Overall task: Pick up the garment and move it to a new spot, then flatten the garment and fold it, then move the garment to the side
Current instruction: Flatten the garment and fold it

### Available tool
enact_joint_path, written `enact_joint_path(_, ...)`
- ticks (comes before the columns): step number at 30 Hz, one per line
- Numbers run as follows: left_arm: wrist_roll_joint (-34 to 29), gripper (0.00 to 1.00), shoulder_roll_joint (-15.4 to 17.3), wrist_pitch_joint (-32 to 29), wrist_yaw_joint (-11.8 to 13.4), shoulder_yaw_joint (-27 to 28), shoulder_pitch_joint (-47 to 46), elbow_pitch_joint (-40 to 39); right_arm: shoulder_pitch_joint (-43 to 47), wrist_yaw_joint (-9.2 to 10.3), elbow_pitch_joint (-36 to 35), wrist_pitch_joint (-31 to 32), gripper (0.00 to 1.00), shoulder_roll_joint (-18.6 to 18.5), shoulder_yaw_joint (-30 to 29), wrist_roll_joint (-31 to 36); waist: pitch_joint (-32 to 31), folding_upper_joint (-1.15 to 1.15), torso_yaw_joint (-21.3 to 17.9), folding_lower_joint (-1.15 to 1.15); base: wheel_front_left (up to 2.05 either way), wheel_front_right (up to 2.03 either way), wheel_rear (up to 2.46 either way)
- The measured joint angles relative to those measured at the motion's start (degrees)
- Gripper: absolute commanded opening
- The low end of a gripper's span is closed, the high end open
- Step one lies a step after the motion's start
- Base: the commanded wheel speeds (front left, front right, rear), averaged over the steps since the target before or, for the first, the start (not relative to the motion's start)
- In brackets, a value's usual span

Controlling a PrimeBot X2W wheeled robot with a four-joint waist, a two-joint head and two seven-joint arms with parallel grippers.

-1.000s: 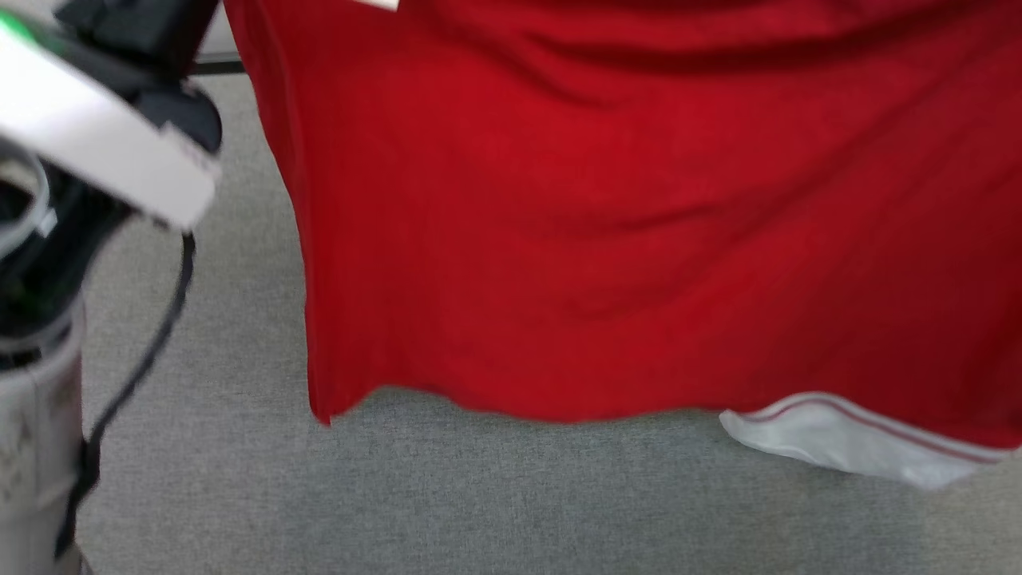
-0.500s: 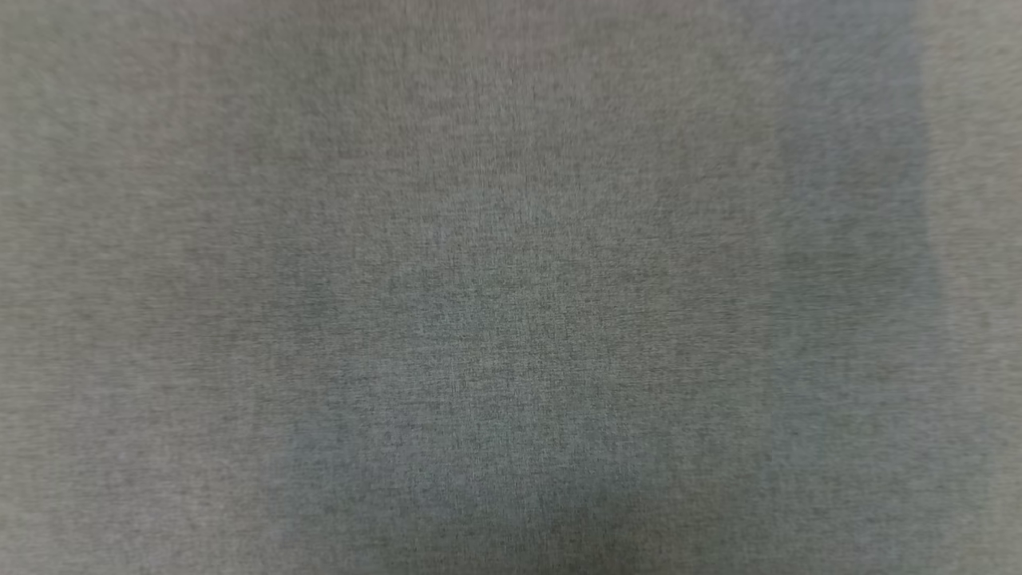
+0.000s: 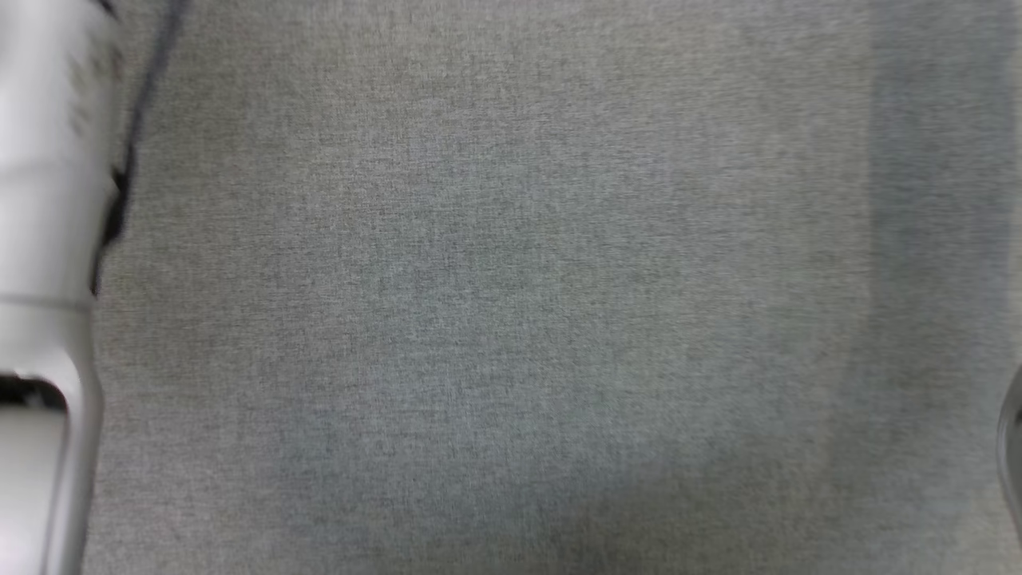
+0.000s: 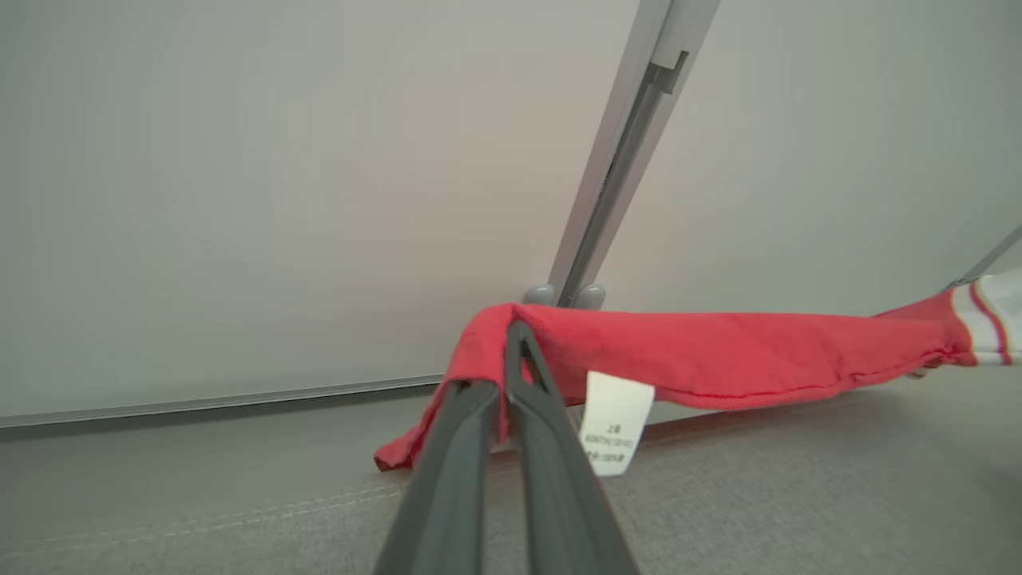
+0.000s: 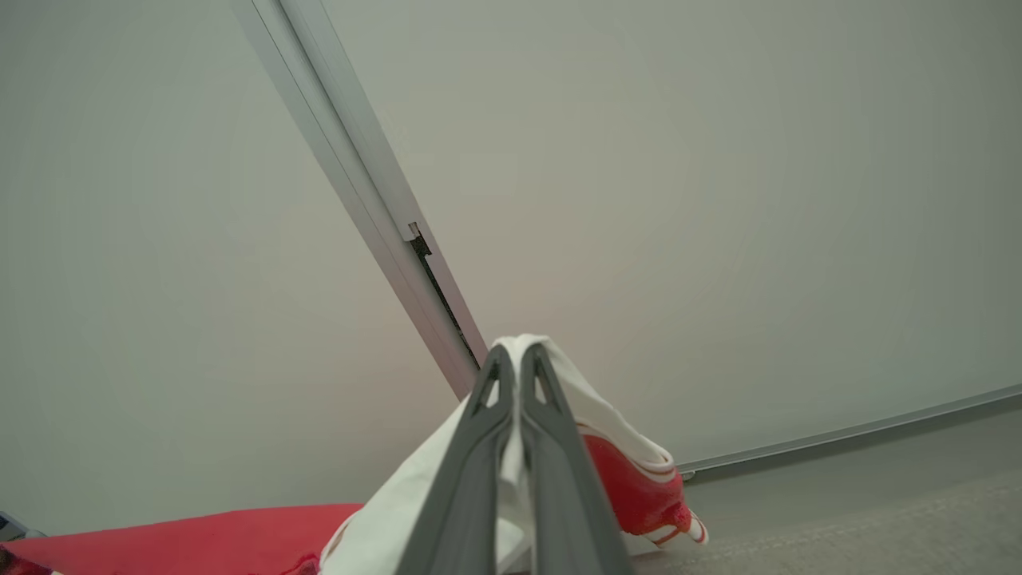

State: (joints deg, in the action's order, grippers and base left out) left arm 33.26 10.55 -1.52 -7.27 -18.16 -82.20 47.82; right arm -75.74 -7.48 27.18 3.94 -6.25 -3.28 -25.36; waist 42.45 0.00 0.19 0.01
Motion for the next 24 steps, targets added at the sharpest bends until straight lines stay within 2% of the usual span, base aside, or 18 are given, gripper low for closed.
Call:
enact_joint_path(3, 4.1, 0.00, 1.8, 0.5, -0.1, -4.3, 7.2, -5.0, 10.3, 0.00, -5.7, -0.6, 0.00, -1.9, 1.0, -4.2, -2.6, 0.00, -0.3, 0.00, 0.00, 0.00, 0.00)
enact_joint_path(6, 6.9, 0.00, 5.9, 1.2, -0.2, -7.0, 15.2, -10.8, 20.8, 0.00, -12.5, -1.0, 0.00, -3.1, 1.0, -7.7, -5.4, 0.00, -0.5, 0.00, 0.00, 0.00, 0.00)
enact_joint_path(10, 8.7, 0.00, 10.1, 2.3, 0.1, -9.0, 31.8, -17.5, 37.7, 0.00, -20.1, -1.4, 0.00, -2.9, 1.2, -11.2, -11.0, 0.00, -0.9, 0.00, 0.00, 0.00, 0.00)
enact_joint_path(13, 9.7, 0.00, 12.2, 3.1, 3.1, -9.3, 45.5, -24.1, 50.4, -0.01, -24.9, -0.8, 0.00, -2.4, 0.2, -12.2, -16.2, 0.00, -1.4, 0.00, 0.00, 0.00, 0.00)
enact_joint_path(19, 15.5, 0.00, 12.6, 4.4, 11.4, -8.3, 73.7, -39.7, 74.7, -0.01, -33.0, 0.8, 0.00, 1.2, -3.7, -13.2, -26.5, 0.00, -2.4, -0.01, 0.00, 0.00, 0.00)
enact_joint_path(24, 17.7, 0.00, 11.5, 6.2, 17.9, -8.5, 89.9, -49.7, 90.4, -0.01, -37.1, 0.7, 0.00, 3.0, -4.7, -13.9, -32.8, 0.00, -3.0, -0.01, 0.00, 0.00, 0.00)
